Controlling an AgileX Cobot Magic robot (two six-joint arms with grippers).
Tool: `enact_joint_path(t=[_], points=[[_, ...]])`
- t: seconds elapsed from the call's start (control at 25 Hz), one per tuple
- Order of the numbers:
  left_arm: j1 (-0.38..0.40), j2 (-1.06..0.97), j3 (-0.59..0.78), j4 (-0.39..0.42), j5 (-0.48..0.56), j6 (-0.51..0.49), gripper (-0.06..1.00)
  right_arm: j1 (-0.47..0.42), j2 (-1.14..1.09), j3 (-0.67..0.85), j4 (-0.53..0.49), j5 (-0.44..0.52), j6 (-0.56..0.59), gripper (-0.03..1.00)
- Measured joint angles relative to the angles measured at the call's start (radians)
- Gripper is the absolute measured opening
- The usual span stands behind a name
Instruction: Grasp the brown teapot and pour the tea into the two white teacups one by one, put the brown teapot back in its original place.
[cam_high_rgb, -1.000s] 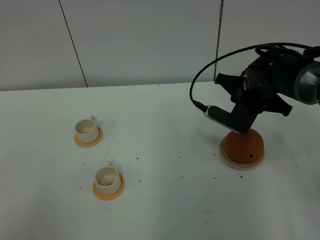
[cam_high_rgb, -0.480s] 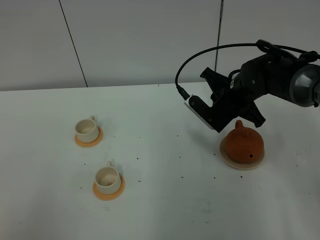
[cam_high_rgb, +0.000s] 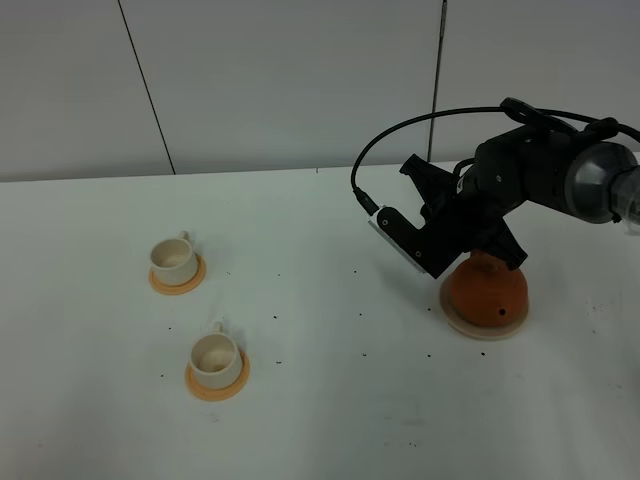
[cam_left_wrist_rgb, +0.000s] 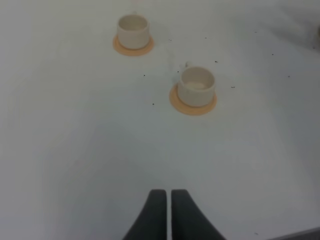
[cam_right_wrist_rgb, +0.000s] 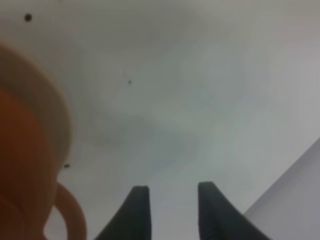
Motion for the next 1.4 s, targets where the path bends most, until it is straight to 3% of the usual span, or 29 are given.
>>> enact_joint_path(t=[1.4], points=[[0.000,0.000,0.000,0.000,0.000,0.000,0.11,-0.049,0.013,0.000,0.008,0.046,0.002,0.17]])
